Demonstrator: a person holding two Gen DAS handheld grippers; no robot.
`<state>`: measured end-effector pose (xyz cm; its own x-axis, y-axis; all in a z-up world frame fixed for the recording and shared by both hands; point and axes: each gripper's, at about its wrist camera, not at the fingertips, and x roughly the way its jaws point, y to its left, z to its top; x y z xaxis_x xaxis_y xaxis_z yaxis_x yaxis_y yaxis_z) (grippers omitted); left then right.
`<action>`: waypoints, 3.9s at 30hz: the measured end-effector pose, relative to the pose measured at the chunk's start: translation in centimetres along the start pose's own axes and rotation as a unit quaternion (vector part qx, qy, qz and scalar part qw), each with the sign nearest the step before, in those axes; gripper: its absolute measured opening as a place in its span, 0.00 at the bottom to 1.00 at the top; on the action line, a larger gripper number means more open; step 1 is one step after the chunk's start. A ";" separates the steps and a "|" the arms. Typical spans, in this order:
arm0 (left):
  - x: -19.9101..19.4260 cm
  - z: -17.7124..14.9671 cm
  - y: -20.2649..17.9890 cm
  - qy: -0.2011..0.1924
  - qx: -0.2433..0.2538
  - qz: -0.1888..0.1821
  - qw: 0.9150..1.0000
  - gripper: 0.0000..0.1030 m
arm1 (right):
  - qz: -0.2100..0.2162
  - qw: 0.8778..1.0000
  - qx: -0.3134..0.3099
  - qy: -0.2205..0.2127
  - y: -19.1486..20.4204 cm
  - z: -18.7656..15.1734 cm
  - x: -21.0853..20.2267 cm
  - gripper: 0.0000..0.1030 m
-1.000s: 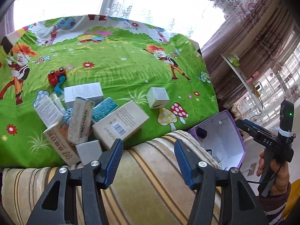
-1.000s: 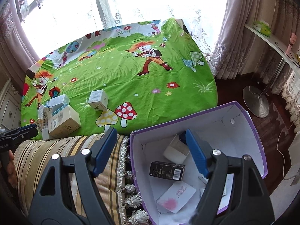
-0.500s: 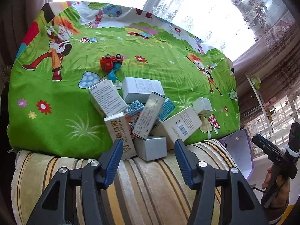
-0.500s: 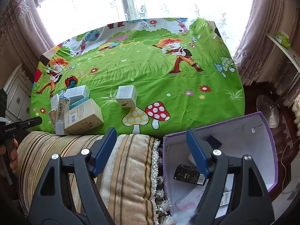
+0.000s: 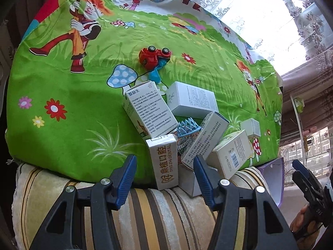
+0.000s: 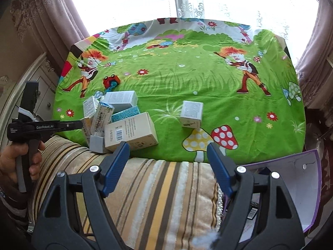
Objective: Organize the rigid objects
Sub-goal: 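Move both tools back over the remaining boxes on the bed, then grasp the white oral-liquid box with the left tool while the right tool grasps the long white box, then carry both white boxes over the purple-rimmed box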
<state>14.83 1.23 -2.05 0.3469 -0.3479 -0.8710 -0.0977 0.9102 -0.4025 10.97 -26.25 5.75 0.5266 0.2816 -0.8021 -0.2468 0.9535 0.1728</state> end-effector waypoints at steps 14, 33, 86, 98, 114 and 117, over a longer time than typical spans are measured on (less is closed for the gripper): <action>1.5 0.7 1.1 0.014 -0.020 -0.011 1.000 0.34 | 0.070 0.995 -0.054 0.051 6.9 2.5 5.7 0.78; -2.0 -0.1 3.6 -0.035 -0.046 -0.055 0.997 0.34 | 0.074 0.991 -0.065 0.088 11.0 4.2 11.5 0.78; -4.5 -1.0 4.5 -0.076 -0.064 -0.060 0.993 0.34 | -0.053 0.950 -0.307 0.011 15.1 2.9 10.2 0.79; -6.0 -1.0 0.3 -0.091 -0.023 -0.071 0.993 0.34 | -0.053 0.976 -0.211 -0.032 10.1 2.4 4.8 0.79; -4.6 -2.1 -10.8 -0.057 0.078 -0.113 0.989 0.34 | -0.091 0.990 -0.097 -0.052 -0.5 -1.4 -1.4 0.79; -4.0 -2.5 -13.3 -0.046 0.098 -0.120 0.987 0.34 | -0.098 0.992 -0.060 -0.053 -3.6 -2.3 -2.6 0.79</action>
<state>12.45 -10.06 6.07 0.4224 -0.5442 -0.7248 0.1770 0.8338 -0.5229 8.60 -30.64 5.89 0.6547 0.1079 -0.7481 -0.2230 0.9733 -0.0548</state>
